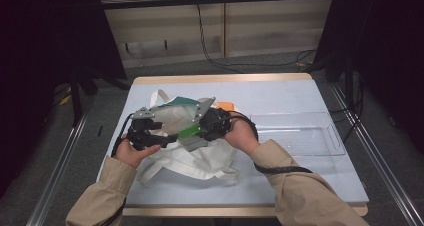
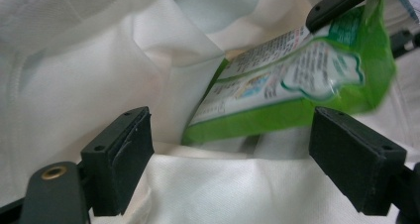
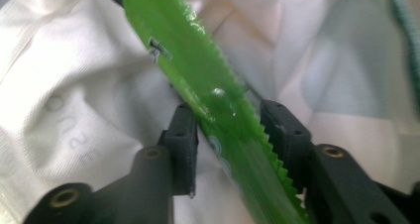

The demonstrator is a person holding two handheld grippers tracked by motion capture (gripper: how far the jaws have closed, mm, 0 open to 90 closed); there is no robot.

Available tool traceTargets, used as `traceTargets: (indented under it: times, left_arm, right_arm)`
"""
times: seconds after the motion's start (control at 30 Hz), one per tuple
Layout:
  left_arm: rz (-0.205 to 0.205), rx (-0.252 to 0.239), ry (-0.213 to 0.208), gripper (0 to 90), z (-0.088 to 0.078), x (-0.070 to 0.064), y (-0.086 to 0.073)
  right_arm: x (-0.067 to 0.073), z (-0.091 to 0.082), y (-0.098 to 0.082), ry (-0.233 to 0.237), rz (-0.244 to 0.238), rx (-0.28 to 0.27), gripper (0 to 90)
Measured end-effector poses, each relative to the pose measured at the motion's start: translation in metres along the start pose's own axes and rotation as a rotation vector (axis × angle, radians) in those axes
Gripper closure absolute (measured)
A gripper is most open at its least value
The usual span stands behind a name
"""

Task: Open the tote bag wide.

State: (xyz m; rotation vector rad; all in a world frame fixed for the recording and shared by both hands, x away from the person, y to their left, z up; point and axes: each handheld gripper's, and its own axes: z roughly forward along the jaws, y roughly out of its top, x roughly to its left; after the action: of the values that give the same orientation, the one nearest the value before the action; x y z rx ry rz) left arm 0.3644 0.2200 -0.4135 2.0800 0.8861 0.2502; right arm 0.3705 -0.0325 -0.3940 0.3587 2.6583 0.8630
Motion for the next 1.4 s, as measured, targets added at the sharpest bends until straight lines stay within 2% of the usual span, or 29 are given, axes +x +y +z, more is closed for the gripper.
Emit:
traceTargets:
  times: [0.17,0.27,0.37,0.43,0.47,0.5,0.53,0.73,0.8,0.9,1.07,1.33,1.4]
  left_arm:
    - [0.002,0.002,-0.001,17.1,0.0,0.0,-0.001]
    - [0.008,0.006,-0.003,17.1,0.001,-0.001,-0.001]
    - [0.009,0.008,-0.003,17.1,0.002,-0.001,-0.001]
    - [0.006,0.006,-0.003,17.0,0.002,-0.002,-0.001]
    - [0.011,0.009,-0.003,17.1,0.002,-0.002,-0.001]
    - [0.01,0.009,-0.006,17.1,0.003,-0.003,-0.001]
    - [0.012,0.011,-0.008,17.1,0.003,-0.003,-0.001]
    - [0.016,0.011,-0.013,17.1,0.004,-0.004,-0.001]
    - [0.018,0.01,-0.012,17.1,0.004,-0.004,-0.001]
    - [0.017,0.008,-0.016,17.1,0.004,-0.004,-0.001]
    - [0.02,0.011,-0.018,17.0,0.004,-0.004,-0.001]
    - [0.025,0.008,-0.019,16.6,0.004,-0.006,0.0]
    - [0.022,0.009,-0.02,16.5,0.005,-0.005,0.0]
  right_arm:
    - [-0.008,-0.005,0.003,0.004,0.024,-0.008,65.0]
    - [-0.013,-0.01,0.007,0.021,0.092,-0.018,66.6]
    - [-0.019,-0.016,0.011,0.027,0.141,-0.026,69.1]
    - [-0.024,-0.021,0.013,0.036,0.176,-0.028,74.2]
    - [-0.026,-0.023,0.013,0.04,0.193,-0.034,81.1]
    - [-0.028,-0.025,0.013,0.041,0.209,-0.032,83.1]
    - [-0.03,-0.027,0.014,0.062,0.226,-0.031,83.3]
    - [-0.035,-0.035,0.022,0.091,0.259,0.014,84.8]
    - [-0.038,-0.039,0.024,0.093,0.261,0.014,85.1]
    - [-0.04,-0.044,0.026,0.122,0.267,0.028,85.4]
    - [-0.04,-0.051,0.028,0.124,0.255,0.062,85.5]
    - [-0.041,-0.065,0.028,0.115,0.247,0.059,85.2]
    - [-0.041,-0.068,0.029,0.117,0.231,0.065,85.1]
